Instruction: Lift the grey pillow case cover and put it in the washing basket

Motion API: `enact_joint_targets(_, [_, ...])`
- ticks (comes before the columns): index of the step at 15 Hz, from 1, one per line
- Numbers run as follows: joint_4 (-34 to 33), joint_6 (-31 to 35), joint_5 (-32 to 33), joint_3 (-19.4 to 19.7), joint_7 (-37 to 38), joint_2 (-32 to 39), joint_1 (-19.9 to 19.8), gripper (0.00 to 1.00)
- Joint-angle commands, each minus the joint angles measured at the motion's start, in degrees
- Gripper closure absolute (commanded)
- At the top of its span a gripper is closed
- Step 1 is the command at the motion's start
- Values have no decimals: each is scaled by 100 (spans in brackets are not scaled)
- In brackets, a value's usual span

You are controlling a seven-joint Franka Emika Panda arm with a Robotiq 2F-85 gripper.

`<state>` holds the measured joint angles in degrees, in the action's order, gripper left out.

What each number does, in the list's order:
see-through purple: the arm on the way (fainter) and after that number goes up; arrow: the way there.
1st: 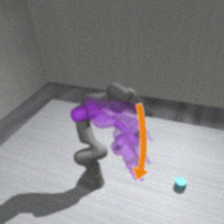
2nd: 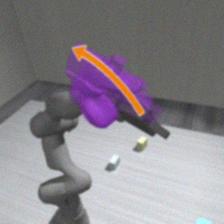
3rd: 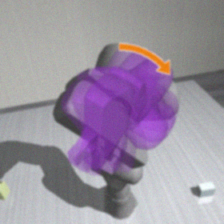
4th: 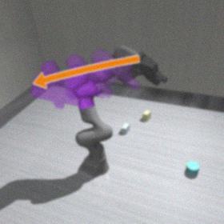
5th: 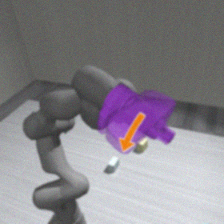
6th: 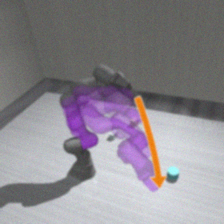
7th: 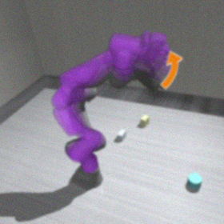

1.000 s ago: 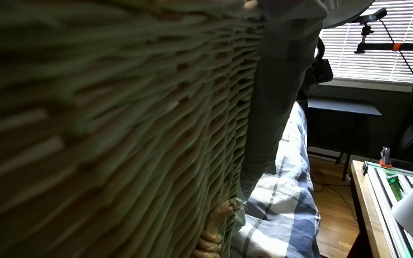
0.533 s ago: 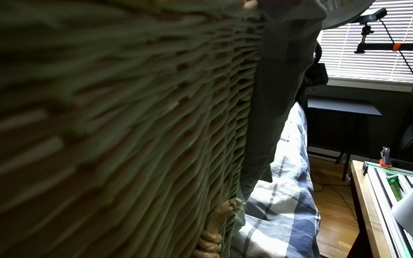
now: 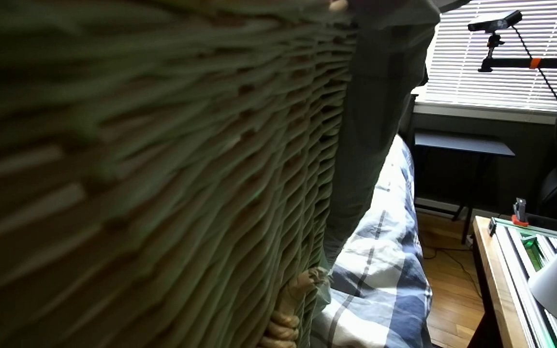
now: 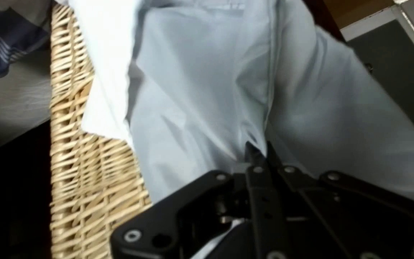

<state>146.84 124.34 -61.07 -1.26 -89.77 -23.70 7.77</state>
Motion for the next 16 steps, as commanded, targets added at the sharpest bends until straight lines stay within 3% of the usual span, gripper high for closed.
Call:
enact_joint_targets(1, [-394, -123, 154, -66, 309, -465, -119, 99])
enact_joint_targets(6, [-1471, -163, 422, -355, 443, -995, 72, 99])
enact_joint_targets(12, [-2769, -98, 773, -775, 294, -624, 532, 99])
enact_joint_targets(13, [-2411, -30, 692, -637, 374, -958, 498, 98])
enact_joint_targets(16, [-2654, -34, 752, -733, 370, -754, 611, 98])
